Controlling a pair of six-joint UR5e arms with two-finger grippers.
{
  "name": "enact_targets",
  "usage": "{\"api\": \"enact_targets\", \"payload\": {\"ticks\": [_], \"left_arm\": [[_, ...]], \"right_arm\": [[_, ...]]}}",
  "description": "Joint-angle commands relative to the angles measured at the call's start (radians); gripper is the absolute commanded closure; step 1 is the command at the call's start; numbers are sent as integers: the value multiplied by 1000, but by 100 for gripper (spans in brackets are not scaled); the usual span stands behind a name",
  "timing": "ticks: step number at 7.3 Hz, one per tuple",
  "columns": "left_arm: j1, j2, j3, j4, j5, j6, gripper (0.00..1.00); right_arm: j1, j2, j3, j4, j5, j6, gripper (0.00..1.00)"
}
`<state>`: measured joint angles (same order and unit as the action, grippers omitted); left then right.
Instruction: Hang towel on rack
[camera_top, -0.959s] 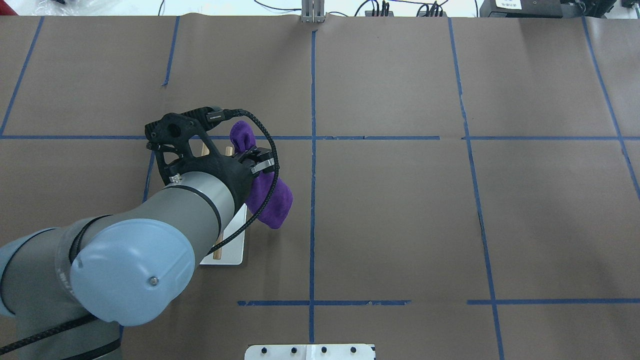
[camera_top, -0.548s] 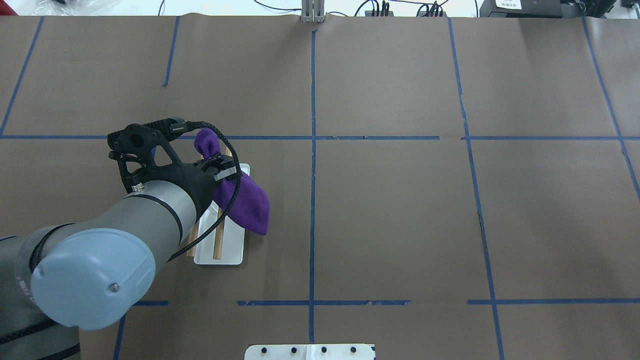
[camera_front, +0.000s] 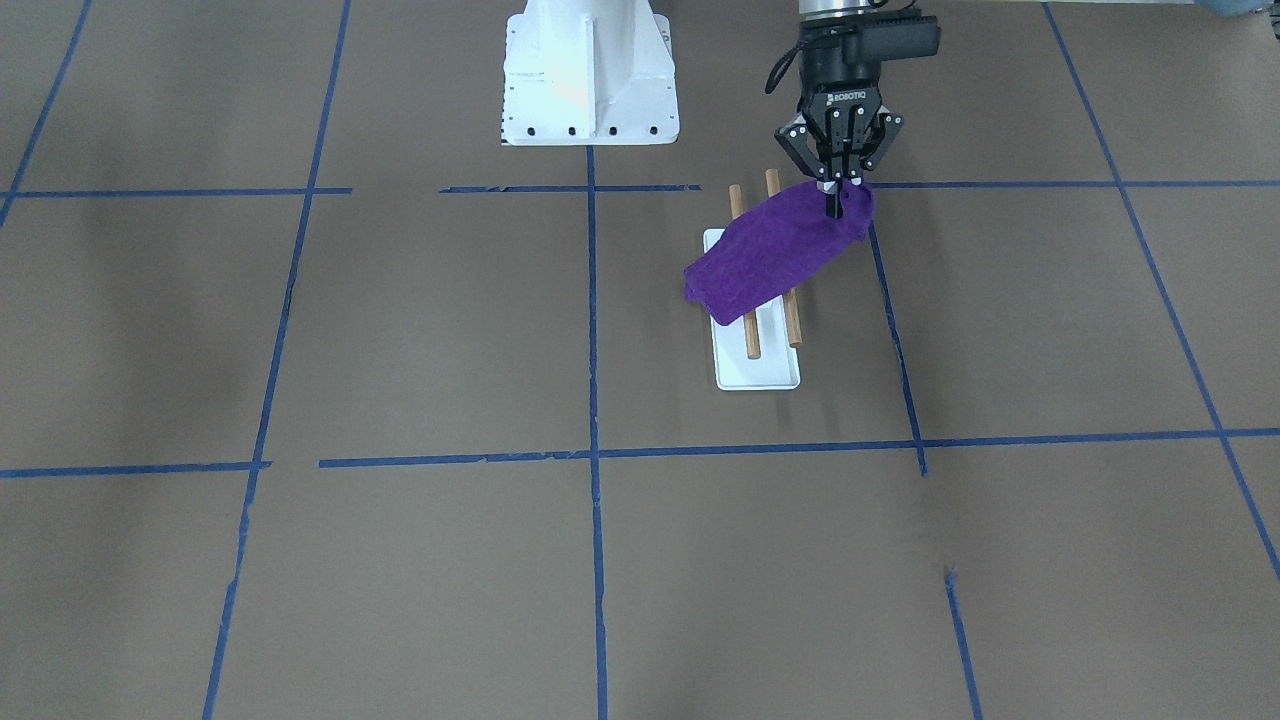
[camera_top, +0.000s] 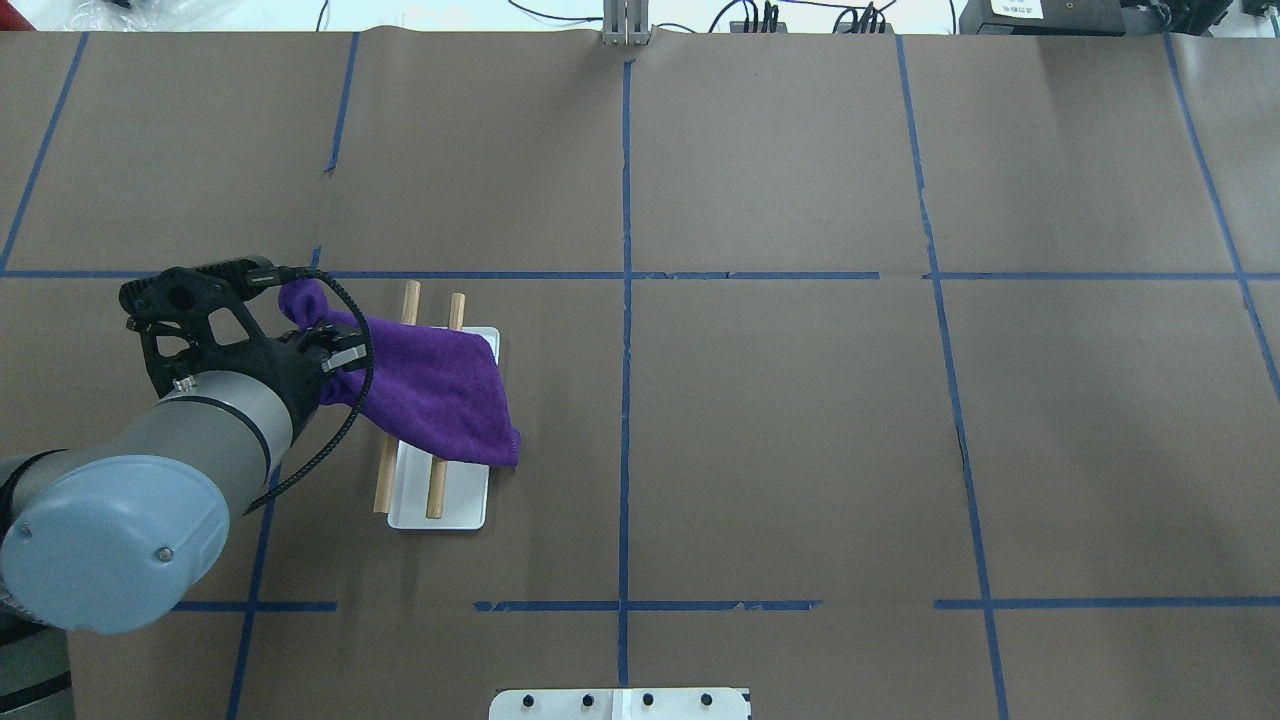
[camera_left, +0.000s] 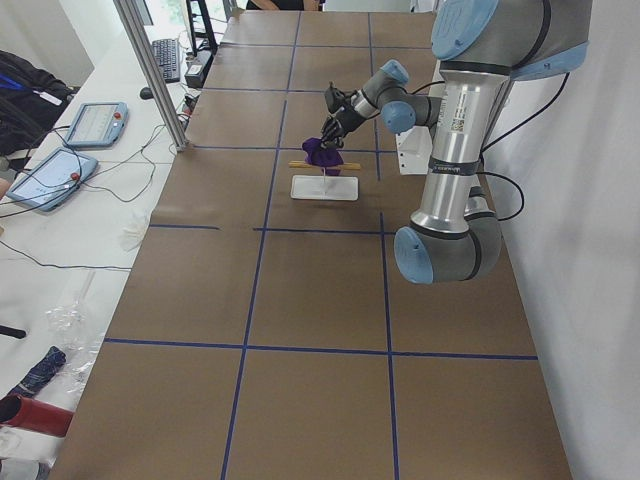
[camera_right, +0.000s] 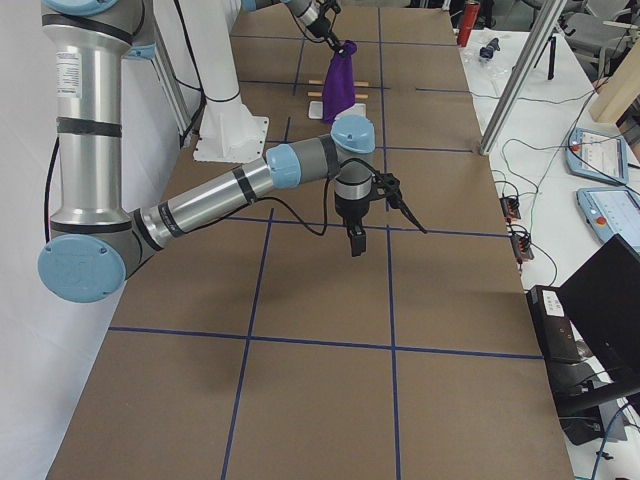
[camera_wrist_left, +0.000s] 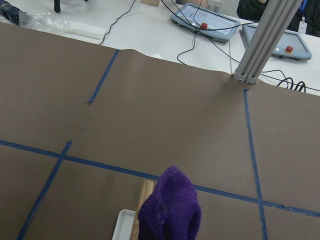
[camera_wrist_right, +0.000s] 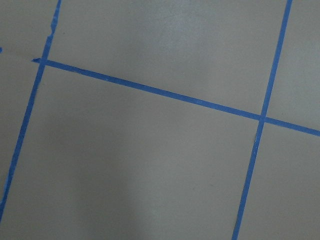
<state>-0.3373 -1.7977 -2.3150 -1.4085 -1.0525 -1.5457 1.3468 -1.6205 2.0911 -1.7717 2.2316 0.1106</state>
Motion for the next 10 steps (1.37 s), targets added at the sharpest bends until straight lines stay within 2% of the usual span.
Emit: {"api": "enact_targets", "payload": {"ticks": [1,2,3,6,8,10], "left_arm": [[-5,49,22,-1,-1,4,100],[-2,34,52,-3,-4,3,79],[-3,3,105,-7,-6,-1,1],[-20,-11,85,-10,-32,60,0],[-147,-19,36,-12,-191,268,0],[-369,-29,13,-10,-425,553,0]], "right_arm": [[0,1,0,0,2,4,0],[0,1,0,0,2,6,0],[0,1,-2,0,2,6,0],[15,-4,0,-2,3,-5,0],[38,-24,-14,-2,2,-6,0],[60,-25,-23,-2,5,-12,0]]}}
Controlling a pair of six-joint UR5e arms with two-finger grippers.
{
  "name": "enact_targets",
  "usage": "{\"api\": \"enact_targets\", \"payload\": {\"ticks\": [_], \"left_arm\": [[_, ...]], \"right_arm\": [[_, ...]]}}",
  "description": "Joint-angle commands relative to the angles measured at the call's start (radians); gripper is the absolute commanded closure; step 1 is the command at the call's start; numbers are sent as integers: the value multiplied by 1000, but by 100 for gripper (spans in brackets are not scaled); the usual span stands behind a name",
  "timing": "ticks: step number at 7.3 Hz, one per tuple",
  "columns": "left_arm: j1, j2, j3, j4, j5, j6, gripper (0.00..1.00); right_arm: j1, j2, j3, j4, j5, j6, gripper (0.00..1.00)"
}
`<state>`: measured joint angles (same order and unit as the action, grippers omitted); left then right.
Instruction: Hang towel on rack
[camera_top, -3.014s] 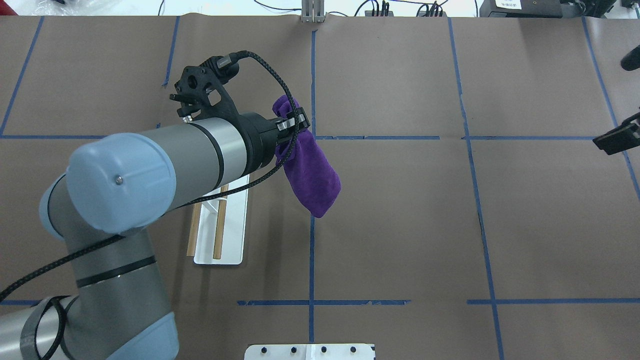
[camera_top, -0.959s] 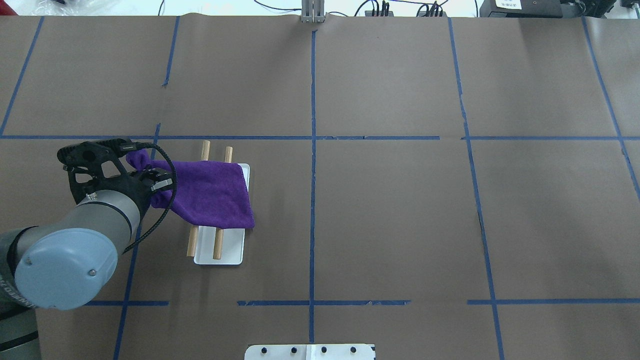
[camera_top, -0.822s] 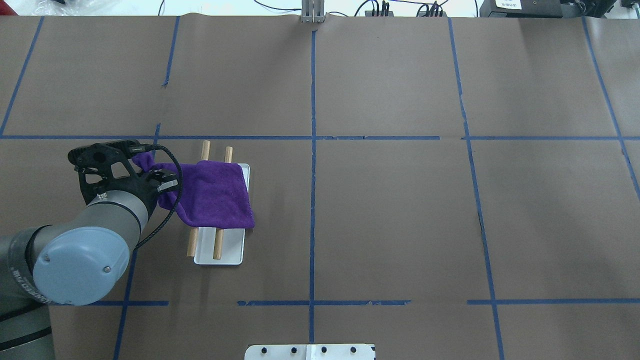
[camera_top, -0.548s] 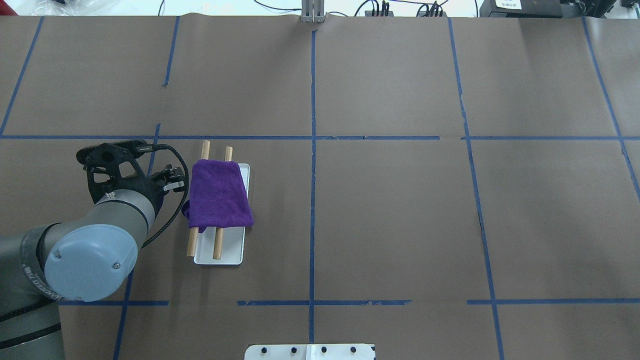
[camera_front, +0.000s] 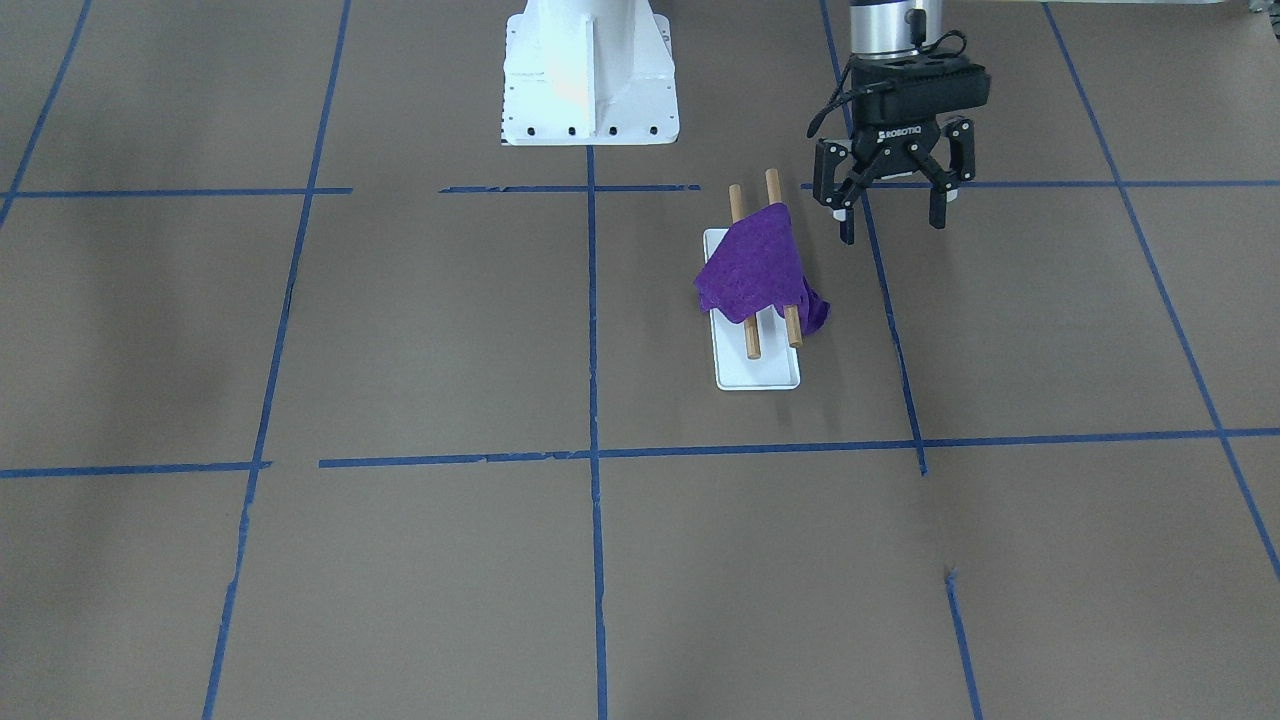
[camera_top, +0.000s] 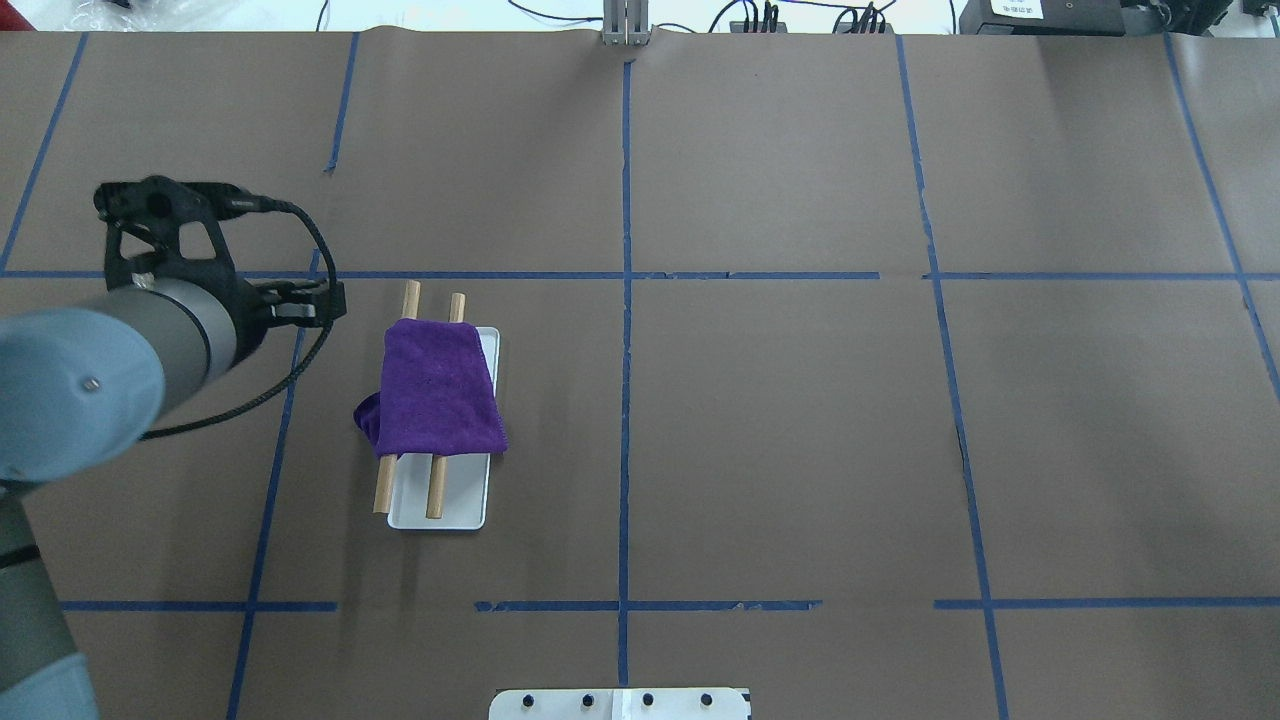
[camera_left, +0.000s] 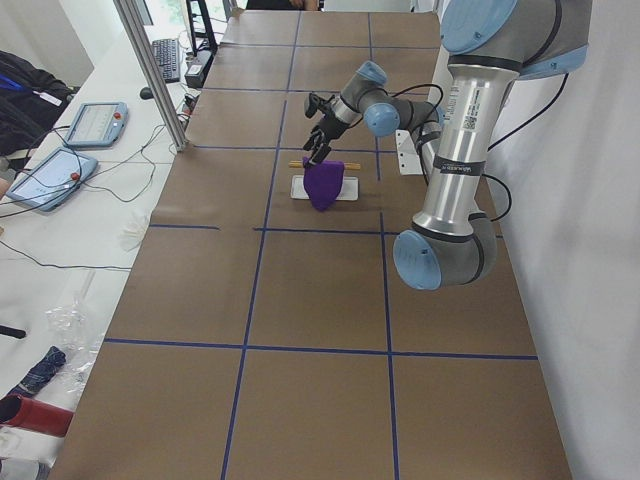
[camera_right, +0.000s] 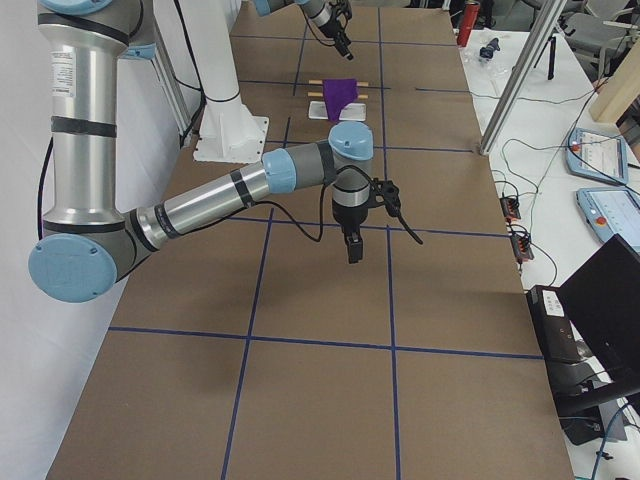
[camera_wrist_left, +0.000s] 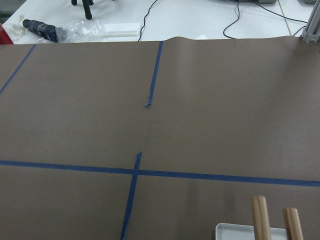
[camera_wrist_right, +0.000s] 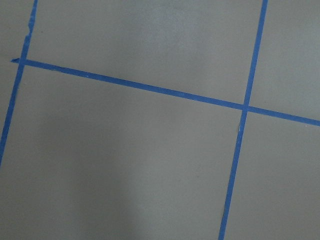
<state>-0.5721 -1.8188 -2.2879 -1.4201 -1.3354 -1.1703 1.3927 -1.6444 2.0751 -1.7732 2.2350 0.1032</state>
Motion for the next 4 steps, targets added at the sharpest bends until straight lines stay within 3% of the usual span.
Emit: {"api": "enact_targets", "payload": {"ticks": [1,3,4], "left_arm": [[-252,-4,-7,4,-269,334,0],[-412,54,31,9,-422,614,0],[-528,61,88,4,-553,724,0]], "right_arm": [[35,-2,-24,0,20,-26,0],[101,0,-96,0,72,-161,0],[117,2,-117,0,74,-169,0]]}}
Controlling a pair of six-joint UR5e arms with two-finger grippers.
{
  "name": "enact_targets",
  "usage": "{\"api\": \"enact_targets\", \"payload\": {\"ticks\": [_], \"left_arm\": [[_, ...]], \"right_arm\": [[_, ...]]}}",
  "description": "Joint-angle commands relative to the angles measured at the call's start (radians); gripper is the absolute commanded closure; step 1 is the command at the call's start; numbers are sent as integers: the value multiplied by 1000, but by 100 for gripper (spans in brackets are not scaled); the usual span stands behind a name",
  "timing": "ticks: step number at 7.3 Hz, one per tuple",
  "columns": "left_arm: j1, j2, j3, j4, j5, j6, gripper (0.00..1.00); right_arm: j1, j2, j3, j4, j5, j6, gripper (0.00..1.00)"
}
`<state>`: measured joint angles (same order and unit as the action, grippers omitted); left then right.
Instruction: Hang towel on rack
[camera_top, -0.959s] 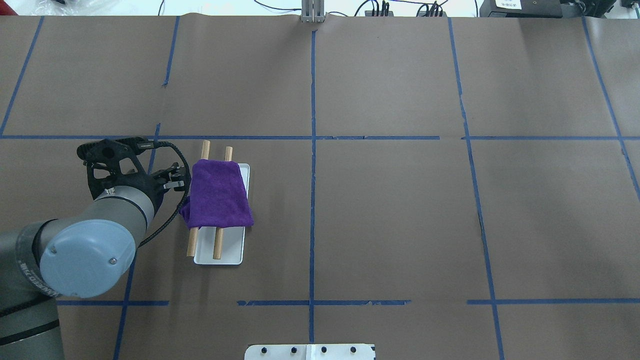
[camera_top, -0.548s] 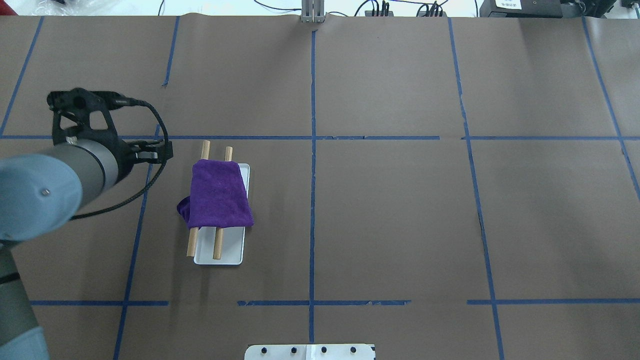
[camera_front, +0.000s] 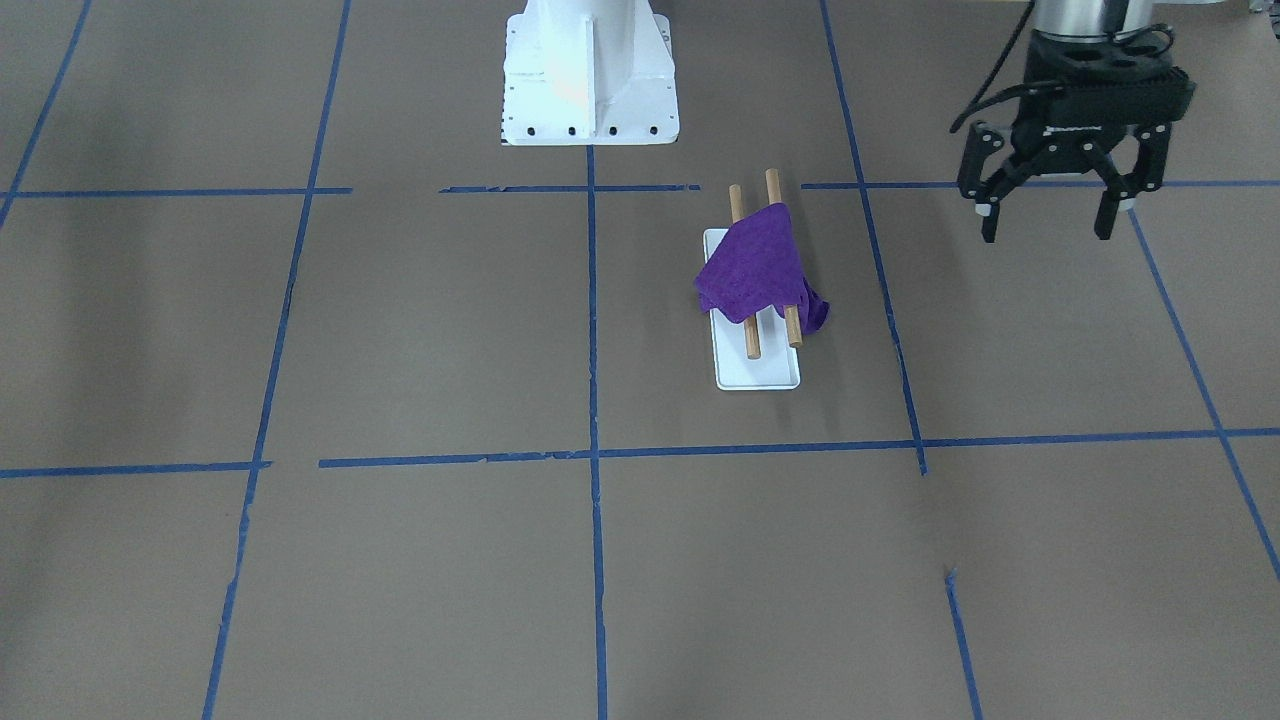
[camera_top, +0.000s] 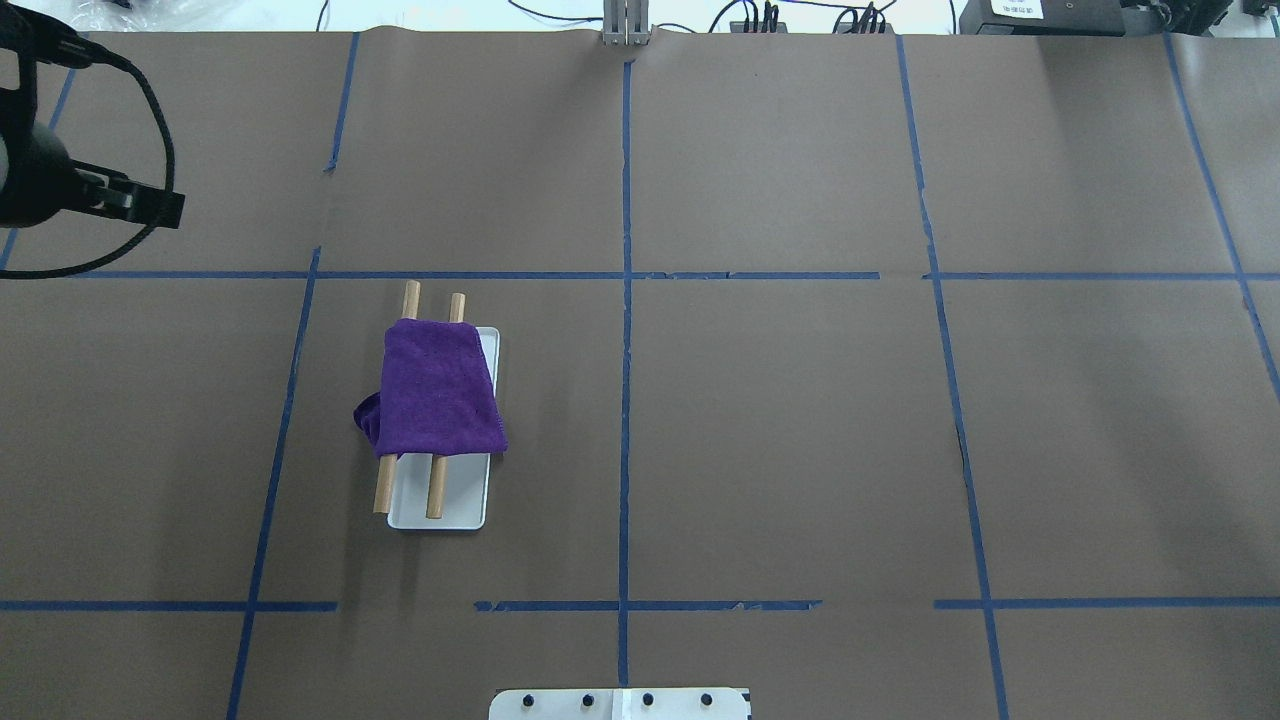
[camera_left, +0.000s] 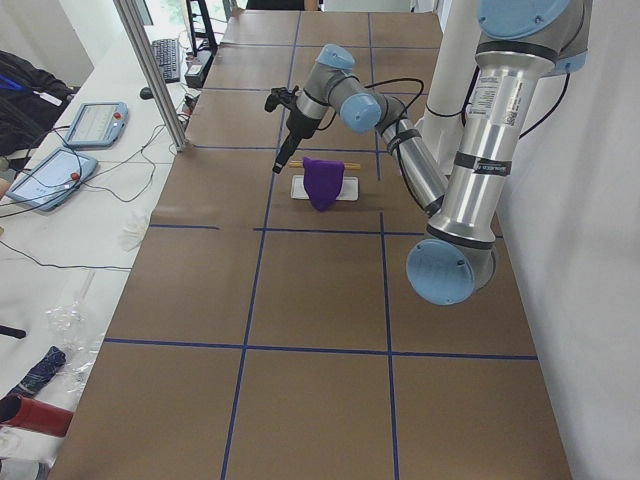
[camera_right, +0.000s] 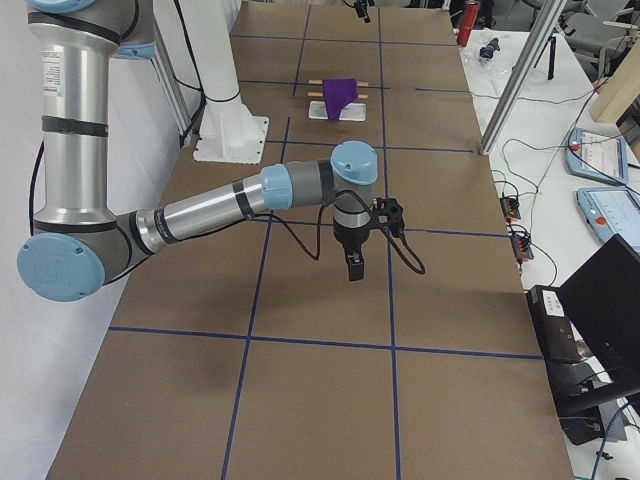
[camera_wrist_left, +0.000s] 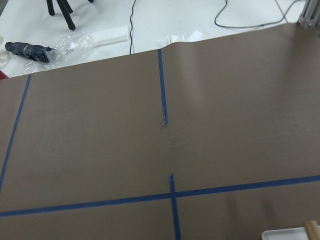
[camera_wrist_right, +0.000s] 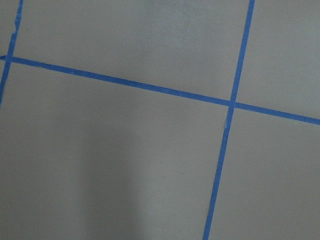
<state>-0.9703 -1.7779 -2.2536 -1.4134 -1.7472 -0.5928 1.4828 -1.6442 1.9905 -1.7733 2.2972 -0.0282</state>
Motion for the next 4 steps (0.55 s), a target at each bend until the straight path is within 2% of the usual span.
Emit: {"api": "enact_targets", "payload": {"ticks": [1,2,4], "left_arm": [[-260,20,143,-3,-281,306,0],[-363,23,254,-3,-372,485,0],[-544,49,479,-7,-403,745,0]], "right_arm": [[46,1,-62,0,18,-41,0],[65,9,-109,2,19,-42,0],[100,9,-165,2,19,-68,0]]}}
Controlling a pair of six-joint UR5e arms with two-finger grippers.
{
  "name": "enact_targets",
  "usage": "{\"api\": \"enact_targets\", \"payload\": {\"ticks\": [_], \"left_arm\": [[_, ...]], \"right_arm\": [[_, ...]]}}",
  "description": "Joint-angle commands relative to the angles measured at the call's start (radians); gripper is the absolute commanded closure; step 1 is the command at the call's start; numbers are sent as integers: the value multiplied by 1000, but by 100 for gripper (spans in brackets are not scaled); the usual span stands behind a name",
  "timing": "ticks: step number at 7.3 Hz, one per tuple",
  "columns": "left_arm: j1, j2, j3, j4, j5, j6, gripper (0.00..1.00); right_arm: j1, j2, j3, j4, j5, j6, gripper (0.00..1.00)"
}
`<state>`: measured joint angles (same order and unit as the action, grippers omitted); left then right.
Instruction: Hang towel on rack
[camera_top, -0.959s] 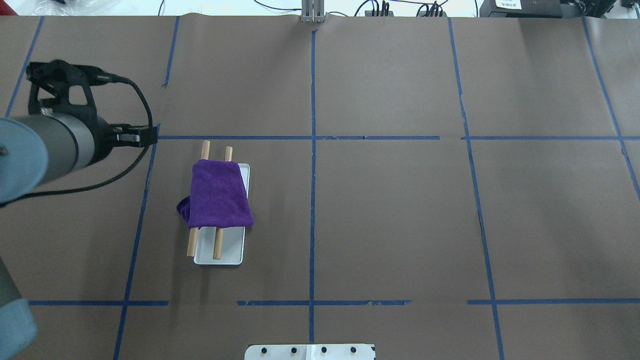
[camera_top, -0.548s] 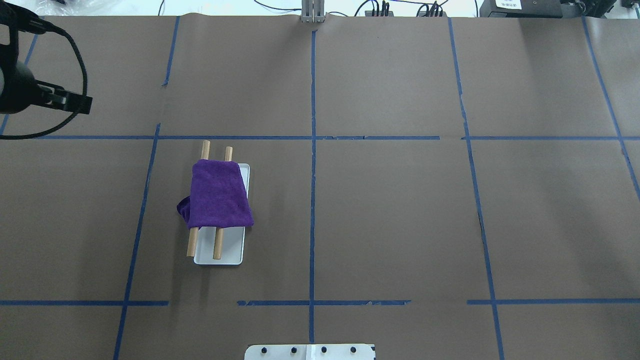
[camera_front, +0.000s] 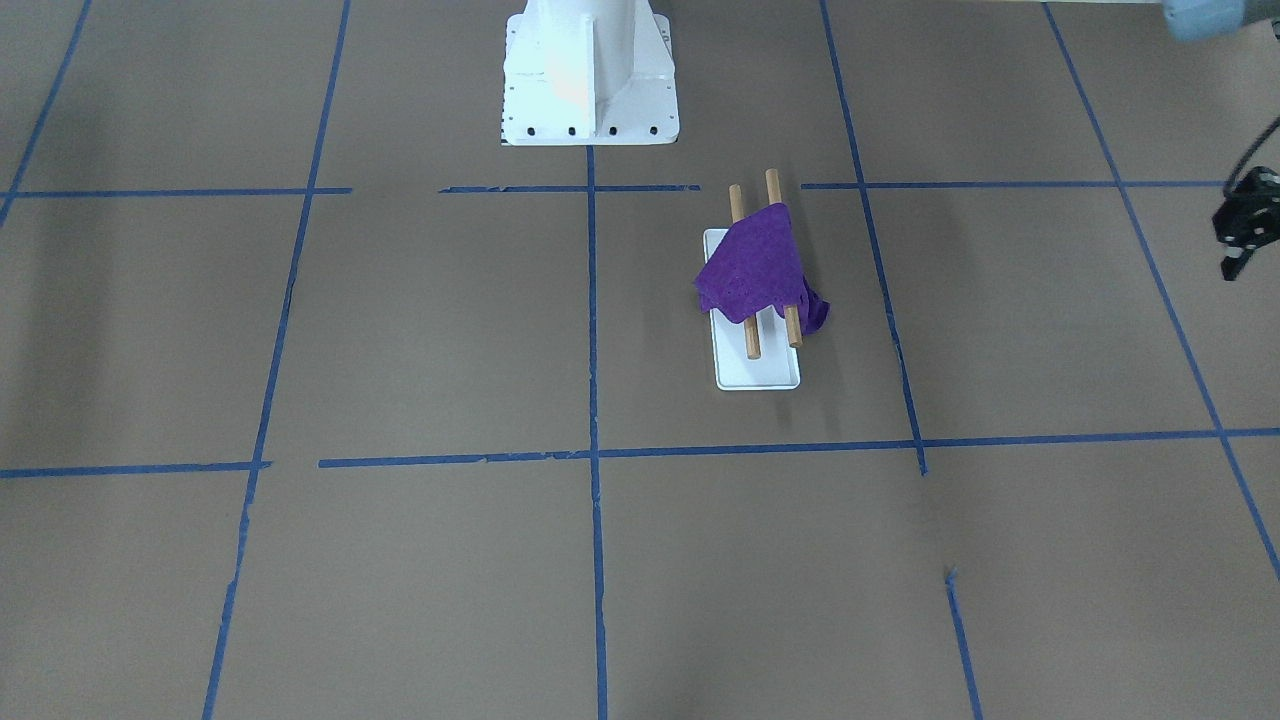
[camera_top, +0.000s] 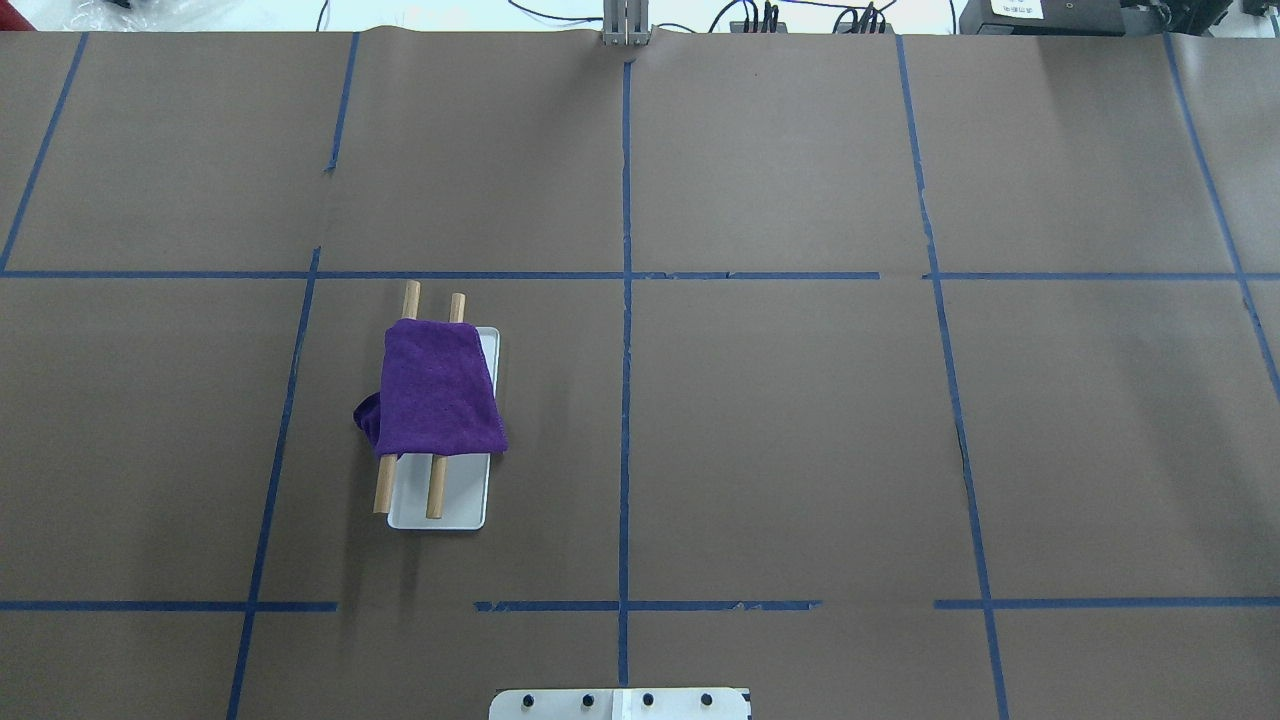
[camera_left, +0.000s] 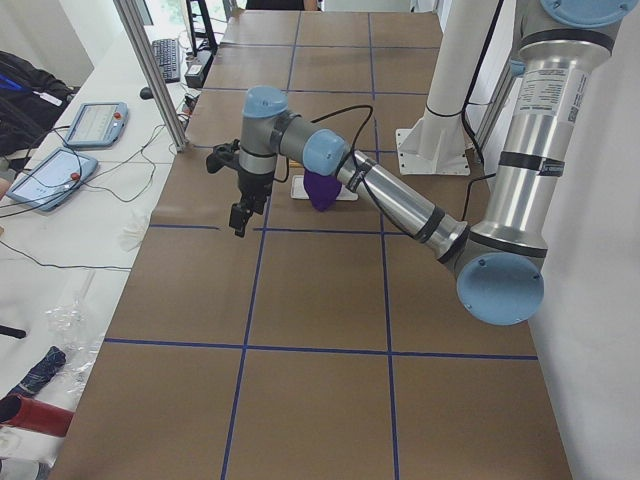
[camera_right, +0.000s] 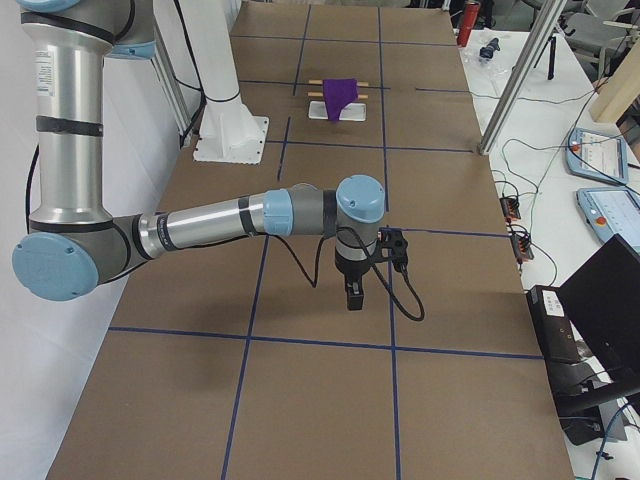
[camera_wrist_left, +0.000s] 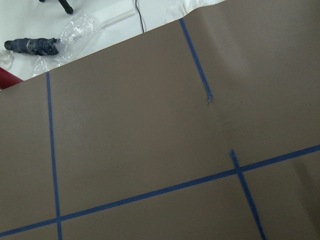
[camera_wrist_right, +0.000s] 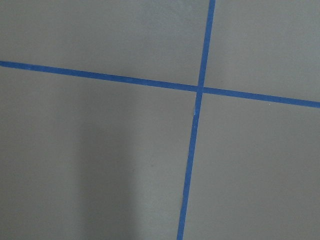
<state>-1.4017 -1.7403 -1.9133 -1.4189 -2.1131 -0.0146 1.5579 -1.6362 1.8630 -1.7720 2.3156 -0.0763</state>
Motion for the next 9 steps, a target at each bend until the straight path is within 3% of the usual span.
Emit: {"api": "enact_targets", "payload": {"ticks": [1,2,5,7,9], "left_arm": [[-184,42,237,-5,-109,212,0],[-206,88,250,-12,-134,213,0],[-207,191,270,-119,-176,206,0],[-203,189,258,-126,-179,68,0],[-195,186,258,-163,-179,24,0]], "right_arm": [[48,1,-72,0,25,-42,0],[71,1,-117,0,80,-45,0],[74,-5,-134,0,91,-66,0],[77,-5,-145,6,90,-65,0],[77,-8,-218,116,90,-60,0]]}}
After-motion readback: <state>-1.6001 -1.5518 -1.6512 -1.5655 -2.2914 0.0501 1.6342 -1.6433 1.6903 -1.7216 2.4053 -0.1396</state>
